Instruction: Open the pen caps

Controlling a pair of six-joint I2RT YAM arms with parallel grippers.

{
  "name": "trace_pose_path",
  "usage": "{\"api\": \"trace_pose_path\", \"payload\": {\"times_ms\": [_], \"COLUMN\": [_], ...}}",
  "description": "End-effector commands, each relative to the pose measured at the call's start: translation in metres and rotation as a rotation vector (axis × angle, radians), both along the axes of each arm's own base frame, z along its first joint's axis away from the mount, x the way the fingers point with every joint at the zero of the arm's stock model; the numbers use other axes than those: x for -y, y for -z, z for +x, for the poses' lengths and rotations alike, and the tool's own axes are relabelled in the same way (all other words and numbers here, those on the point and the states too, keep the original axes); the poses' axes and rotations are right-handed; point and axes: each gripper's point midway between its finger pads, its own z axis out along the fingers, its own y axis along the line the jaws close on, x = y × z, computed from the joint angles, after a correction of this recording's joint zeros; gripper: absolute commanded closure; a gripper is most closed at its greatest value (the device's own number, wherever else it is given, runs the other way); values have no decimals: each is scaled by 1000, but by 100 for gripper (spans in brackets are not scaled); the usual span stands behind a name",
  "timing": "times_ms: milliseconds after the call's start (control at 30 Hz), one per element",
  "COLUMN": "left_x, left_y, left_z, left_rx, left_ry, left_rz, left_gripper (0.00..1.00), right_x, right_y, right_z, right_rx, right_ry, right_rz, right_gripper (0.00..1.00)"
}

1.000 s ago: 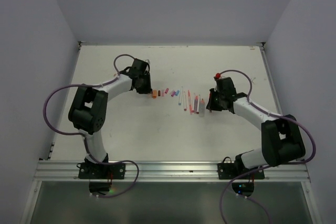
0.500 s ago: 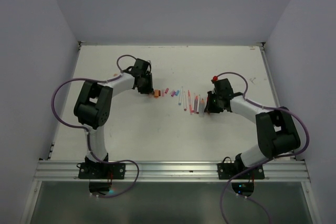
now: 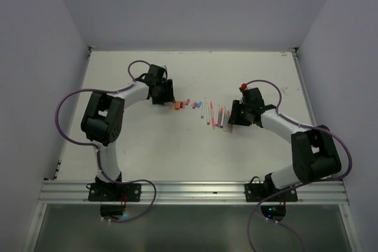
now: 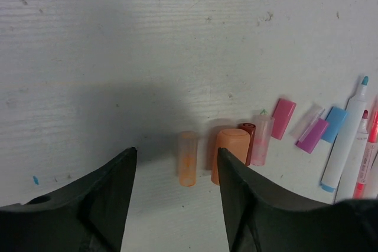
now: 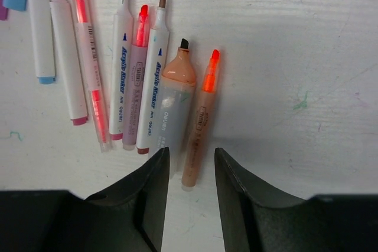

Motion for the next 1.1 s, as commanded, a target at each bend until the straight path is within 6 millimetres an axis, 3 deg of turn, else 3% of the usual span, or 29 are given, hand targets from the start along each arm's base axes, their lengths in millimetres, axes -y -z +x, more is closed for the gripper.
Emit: {"api": "trace_pose_path", "payload": {"times_ms": [0,133,267,467,667,800,967,1067], "left_x": [-15,-32,-65,-131,-210,-243,-257,-247], "left_y": [-40,-78,-110,-118,-97,-81,-52,-38], "left_z": [7,12,17,12,3,1,-4,-10], "left_rx": [81,161,244,257,209,160,72,30], "left_ry": [-57,-115,-222,-388,-556,-620,-635,-606], "left_rz": [-6,4,46,147,197,215,214,168], "left_gripper": [37,28,19,10,12,18,27,33], "right_x": [3,7,7,1,2,2,0,0], "right_y": [-33,-69,-109,-142,-145,-141,-141,-140], "right_z": [12,15,15,11,10,9,7,6], "right_rx": [105,199,305,403,430,422,424,424], "right_ry": [40,48,40,7,5,5,-1,-2], "right_rz": [14,17,48,102,104,103,120,121], "right_gripper": [59,45,29,14,11,10,10,10]}}
